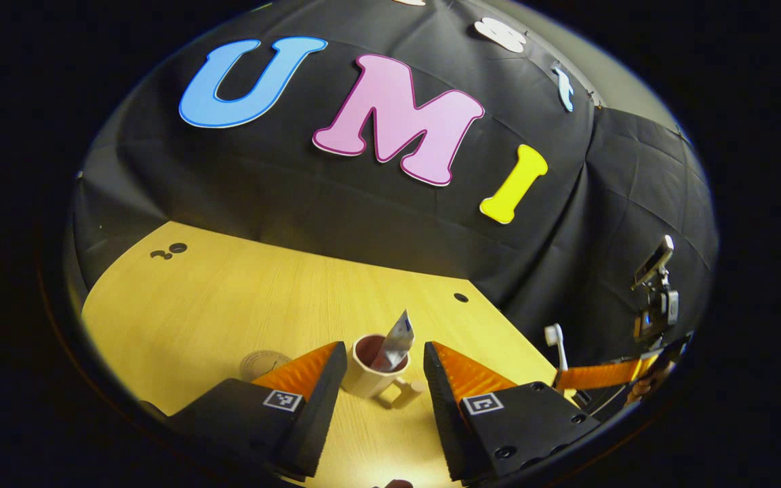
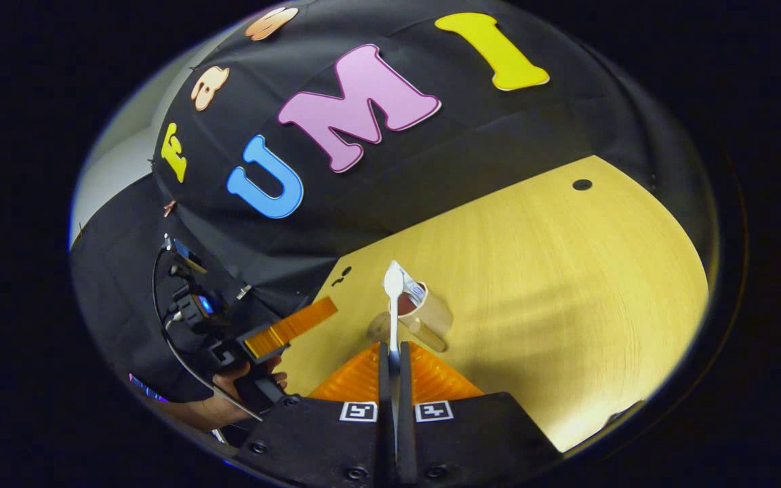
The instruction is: Put the toothbrush and toothpaste on the desktop into the cup, then pick up the cup and place it on the coaster on the desktop.
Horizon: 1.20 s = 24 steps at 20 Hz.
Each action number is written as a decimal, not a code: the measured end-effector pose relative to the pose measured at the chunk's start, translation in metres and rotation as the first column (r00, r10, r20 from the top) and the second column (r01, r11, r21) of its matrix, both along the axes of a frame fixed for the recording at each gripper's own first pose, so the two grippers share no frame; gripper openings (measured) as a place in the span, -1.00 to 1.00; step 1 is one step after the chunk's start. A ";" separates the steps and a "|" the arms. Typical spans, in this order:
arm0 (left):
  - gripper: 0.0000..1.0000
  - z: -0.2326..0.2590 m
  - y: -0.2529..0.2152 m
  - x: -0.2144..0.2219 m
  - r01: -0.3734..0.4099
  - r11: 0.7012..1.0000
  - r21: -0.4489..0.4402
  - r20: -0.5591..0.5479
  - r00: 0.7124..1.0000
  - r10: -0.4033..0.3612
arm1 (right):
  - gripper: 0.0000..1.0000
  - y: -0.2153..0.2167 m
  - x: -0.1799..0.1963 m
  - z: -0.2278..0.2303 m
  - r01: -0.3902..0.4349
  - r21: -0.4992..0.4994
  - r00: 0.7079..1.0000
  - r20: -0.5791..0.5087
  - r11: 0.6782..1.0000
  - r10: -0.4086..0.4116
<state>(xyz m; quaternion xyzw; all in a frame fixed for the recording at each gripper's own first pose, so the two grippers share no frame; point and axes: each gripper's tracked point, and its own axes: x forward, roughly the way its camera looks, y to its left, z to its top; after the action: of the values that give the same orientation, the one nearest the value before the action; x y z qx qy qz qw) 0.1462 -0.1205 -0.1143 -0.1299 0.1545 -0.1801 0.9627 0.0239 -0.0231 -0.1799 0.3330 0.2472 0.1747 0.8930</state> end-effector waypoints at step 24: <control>0.43 -0.038 0.094 -0.142 -0.107 0.994 0.001 -0.154 0.982 0.106 | -0.89 0.101 0.169 0.022 -0.122 -0.140 0.952 0.264 0.983 0.156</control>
<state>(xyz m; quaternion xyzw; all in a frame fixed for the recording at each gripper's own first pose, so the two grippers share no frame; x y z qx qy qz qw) 0.0040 -0.0269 -0.1520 -0.1548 0.2205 -0.1182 0.9557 0.1925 0.0781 -0.1583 0.2320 0.1543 0.2660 0.9228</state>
